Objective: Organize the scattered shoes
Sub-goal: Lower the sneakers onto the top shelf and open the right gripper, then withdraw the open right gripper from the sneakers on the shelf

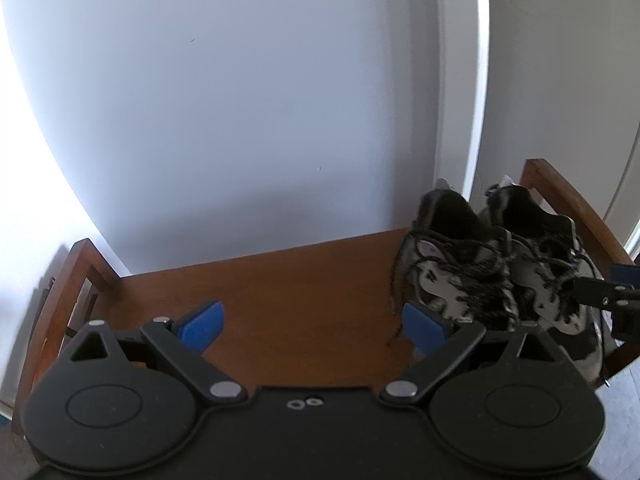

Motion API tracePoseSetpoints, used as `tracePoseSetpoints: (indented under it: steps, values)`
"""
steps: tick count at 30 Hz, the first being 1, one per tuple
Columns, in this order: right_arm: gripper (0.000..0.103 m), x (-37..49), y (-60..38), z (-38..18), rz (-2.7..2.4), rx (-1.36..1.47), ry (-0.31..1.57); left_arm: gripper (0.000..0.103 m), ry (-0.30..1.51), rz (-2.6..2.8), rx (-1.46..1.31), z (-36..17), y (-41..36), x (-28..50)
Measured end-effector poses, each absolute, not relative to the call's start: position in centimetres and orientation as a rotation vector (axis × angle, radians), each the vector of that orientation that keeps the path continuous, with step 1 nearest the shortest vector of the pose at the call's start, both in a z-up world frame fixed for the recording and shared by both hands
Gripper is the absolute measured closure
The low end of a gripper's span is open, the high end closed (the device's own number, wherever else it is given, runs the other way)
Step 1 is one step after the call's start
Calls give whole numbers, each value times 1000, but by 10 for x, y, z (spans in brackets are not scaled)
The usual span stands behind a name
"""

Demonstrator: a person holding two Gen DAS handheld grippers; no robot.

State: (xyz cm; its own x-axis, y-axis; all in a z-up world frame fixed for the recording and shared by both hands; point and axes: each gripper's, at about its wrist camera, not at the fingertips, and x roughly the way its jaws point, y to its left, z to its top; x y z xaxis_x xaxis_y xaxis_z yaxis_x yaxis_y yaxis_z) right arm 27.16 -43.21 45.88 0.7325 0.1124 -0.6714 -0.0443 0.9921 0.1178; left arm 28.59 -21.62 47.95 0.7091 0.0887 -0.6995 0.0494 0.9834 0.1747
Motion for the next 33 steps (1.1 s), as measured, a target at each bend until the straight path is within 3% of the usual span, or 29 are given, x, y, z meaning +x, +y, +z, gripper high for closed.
tracePoseSetpoints:
  steps: [6,19,33]
  values:
    - [42,245,-444,456,128,101,750,6,796,50,184,473,-230,250]
    - [41,194,-411,431,344,50,832,6,917,106,183,448,-223,176]
    - [37,135,-338,418,354,10,876,6,943,110,174,441,-154,104]
